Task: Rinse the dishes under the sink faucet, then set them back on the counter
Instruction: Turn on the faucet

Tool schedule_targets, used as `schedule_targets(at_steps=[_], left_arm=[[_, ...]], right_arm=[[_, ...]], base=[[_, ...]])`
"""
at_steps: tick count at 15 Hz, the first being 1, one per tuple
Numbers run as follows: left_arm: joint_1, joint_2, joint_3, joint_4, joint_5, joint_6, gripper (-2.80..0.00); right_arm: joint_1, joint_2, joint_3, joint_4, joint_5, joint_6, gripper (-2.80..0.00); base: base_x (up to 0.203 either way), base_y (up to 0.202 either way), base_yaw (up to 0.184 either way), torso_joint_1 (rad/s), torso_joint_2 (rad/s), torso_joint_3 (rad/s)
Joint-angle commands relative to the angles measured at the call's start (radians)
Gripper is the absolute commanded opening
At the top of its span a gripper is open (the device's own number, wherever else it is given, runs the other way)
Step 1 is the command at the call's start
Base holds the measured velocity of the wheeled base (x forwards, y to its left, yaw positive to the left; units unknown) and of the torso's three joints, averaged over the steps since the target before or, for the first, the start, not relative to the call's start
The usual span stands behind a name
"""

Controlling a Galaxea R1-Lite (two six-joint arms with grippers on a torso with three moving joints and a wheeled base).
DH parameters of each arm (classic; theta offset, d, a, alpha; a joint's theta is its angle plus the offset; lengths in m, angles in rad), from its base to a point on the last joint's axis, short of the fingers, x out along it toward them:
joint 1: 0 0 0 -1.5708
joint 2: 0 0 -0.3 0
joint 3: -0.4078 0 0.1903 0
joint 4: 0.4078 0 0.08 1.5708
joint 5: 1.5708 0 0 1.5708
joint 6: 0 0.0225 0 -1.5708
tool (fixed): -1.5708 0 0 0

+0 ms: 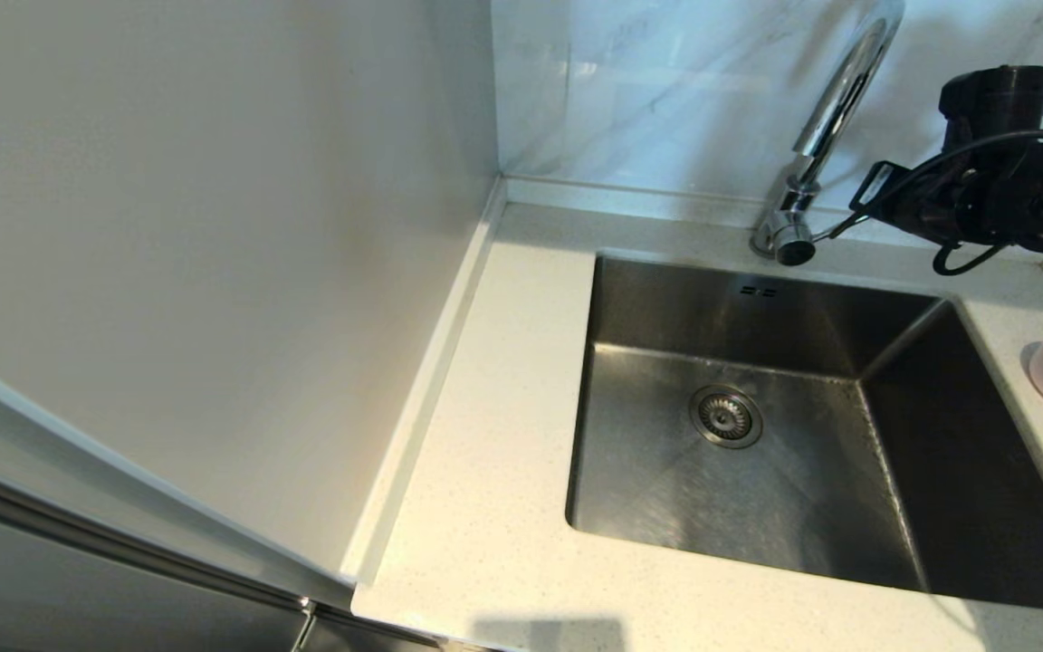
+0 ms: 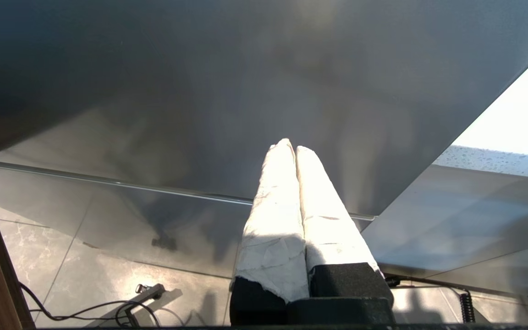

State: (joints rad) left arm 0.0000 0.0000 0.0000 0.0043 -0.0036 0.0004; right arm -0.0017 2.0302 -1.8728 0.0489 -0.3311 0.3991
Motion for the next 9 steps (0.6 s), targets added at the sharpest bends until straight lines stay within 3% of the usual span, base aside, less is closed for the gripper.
schedule_targets(at_steps=[1, 5, 9], left_arm=[[0.000, 0.000, 0.000, 0.000, -0.001, 0.000, -2.80], [0.000, 0.000, 0.000, 0.000, 0.001, 0.000, -2.80], [0.000, 0.000, 0.000, 0.000, 0.001, 0.000, -2.80]], right_arm=[[0.000, -0.018, 0.038, 0.001, 0.003, 0.003, -2.80], [0.000, -0.107, 0.159, 0.002, 0.054, 0.003, -2.80], [-0.030, -0.129, 0.122, -0.006, 0.052, 0.001, -2.80]], base=[[0.000, 0.000, 0.000, 0.000, 0.00, 0.000], [0.000, 0.000, 0.000, 0.000, 0.00, 0.000], [0.000, 0.000, 0.000, 0.000, 0.00, 0.000]])
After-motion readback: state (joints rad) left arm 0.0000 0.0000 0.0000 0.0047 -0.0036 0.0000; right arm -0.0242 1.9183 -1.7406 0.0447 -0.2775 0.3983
